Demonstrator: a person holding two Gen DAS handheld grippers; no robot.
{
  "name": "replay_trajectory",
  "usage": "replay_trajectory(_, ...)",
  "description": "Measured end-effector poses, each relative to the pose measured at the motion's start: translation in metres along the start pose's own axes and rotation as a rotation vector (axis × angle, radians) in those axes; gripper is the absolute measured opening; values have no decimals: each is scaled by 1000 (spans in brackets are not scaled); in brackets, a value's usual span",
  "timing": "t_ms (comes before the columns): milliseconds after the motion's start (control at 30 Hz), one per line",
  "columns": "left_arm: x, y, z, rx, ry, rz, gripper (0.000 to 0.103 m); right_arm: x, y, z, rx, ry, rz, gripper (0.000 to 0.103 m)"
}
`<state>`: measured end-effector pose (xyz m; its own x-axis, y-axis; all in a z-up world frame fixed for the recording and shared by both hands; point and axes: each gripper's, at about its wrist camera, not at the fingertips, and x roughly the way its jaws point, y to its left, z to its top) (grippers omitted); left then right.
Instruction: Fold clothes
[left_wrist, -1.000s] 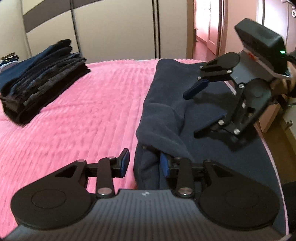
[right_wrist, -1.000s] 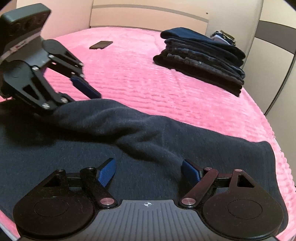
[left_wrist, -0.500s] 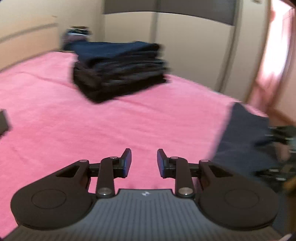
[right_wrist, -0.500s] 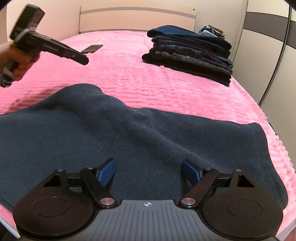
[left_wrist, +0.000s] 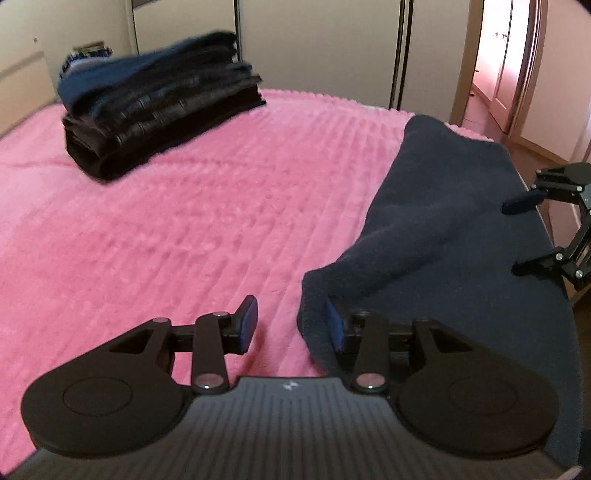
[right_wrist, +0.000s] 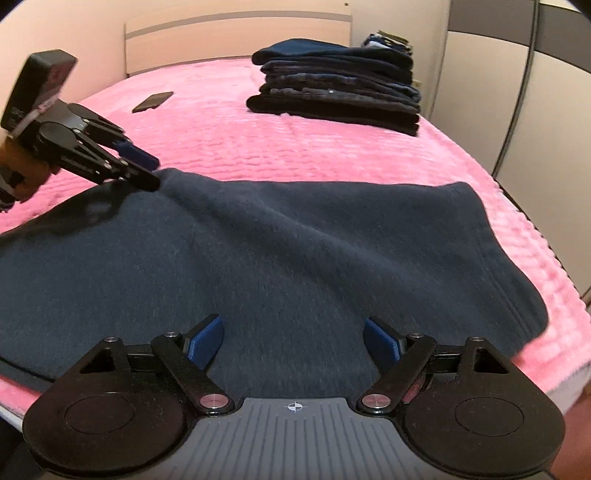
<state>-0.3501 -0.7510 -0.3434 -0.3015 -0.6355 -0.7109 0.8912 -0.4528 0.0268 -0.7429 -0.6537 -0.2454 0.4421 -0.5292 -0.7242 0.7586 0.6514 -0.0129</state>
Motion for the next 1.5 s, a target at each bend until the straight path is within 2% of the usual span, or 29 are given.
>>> replay_trajectory(100, -33, -10, -2, -12, -48, 30, 29, -9, 4, -3, 8, -8, 9, 82)
replay_trajectory(167, -49, -19, -9, -56, -67, -9, 29, -15, 7, -6, 18, -6, 3, 82)
replay_trajectory(233, -55, -35, -20, -57, -35, -23, 30, -22, 9, -9, 27, -4, -3, 82)
replay_trajectory(300, -64, -51, -35, -54, 3, -6, 30, -28, 11, -12, 37, -3, -10, 82)
replay_trajectory(400, -88, -61, -69, -126, 26, 39, 30, -38, 14, -16, 51, 0, -19, 82)
replay_trajectory(467, -104, -61, -99, -209, 63, 102, 29, -45, 16, -19, 61, 1, -26, 83)
replay_trajectory(600, -170, -65, -163, -354, 60, 246, 29, -58, 21, -24, 82, 0, -35, 83)
replay_trajectory(700, -226, -72, -218, -493, 72, 388, 29, -76, 42, -29, 109, -50, 32, 83)
replay_trajectory(900, -324, -92, -330, -737, 65, 633, 33, -84, 115, -32, 7, -58, 172, 83)
replay_trajectory(1000, -364, -100, -368, -859, 47, 740, 32, -86, 156, -29, -55, -71, 232, 83)
replay_trajectory(1067, -386, -102, -385, -937, -3, 788, 32, -88, 183, -26, -99, -81, 269, 83)
replay_trajectory(1133, -401, -107, -394, -1028, -97, 802, 32, -88, 210, -23, -137, -88, 304, 83)
replay_trajectory(1200, -411, -112, -403, -1117, -204, 769, 34, -88, 235, -21, -165, -91, 337, 83)
replay_trajectory(1233, -411, -113, -406, -1166, -261, 746, 39, -88, 247, -20, -177, -92, 353, 83)
replay_trajectory(1367, -406, -105, -424, -1356, -446, 642, 40, -83, 281, -18, -218, -96, 404, 83)
replay_trajectory(1500, -391, -91, -437, -1448, -477, 655, 40, -78, 297, -13, -258, -99, 409, 83)
